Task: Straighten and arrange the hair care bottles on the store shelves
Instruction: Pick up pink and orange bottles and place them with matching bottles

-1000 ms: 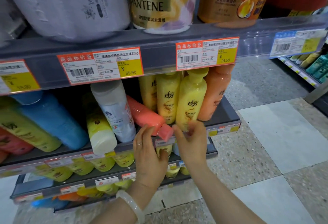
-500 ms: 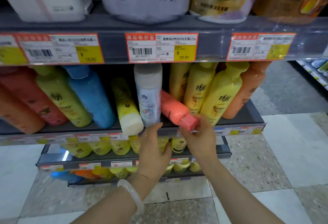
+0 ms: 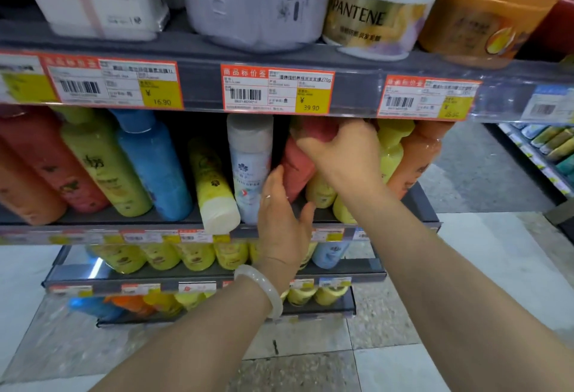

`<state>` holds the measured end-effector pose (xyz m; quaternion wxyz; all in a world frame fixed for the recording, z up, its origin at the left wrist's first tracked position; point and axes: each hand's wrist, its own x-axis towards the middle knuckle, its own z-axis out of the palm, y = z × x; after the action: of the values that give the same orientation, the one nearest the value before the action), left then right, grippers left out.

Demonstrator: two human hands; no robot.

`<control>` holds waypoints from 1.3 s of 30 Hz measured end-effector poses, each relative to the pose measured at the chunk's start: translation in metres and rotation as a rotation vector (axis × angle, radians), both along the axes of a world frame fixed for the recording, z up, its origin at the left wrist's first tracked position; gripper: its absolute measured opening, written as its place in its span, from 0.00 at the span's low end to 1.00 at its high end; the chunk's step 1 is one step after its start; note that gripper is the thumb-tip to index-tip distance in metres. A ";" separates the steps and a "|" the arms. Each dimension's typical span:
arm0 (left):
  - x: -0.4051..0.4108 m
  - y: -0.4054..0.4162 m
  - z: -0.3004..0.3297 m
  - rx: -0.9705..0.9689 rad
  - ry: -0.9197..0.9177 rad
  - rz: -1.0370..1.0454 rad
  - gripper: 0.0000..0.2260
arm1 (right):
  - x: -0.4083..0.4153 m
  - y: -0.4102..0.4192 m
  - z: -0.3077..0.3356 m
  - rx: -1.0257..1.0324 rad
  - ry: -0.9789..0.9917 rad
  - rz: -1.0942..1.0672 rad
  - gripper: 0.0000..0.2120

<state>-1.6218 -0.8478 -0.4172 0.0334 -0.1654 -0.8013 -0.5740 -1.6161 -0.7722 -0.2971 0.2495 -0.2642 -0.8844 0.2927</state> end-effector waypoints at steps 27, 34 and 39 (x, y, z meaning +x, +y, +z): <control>-0.037 -0.034 -0.005 0.050 0.088 0.224 0.36 | -0.011 -0.003 -0.020 -0.171 0.173 0.085 0.24; -0.041 -0.038 -0.014 0.023 0.193 0.226 0.33 | -0.035 0.002 -0.027 -0.136 0.145 0.044 0.28; -0.044 -0.037 -0.014 0.013 0.213 0.242 0.32 | -0.041 -0.003 -0.035 -0.136 0.174 0.013 0.25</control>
<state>-1.6653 -0.8845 -0.4314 0.1884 -0.1274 -0.8036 -0.5501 -1.6568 -0.7754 -0.3325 0.3052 -0.2485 -0.8391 0.3756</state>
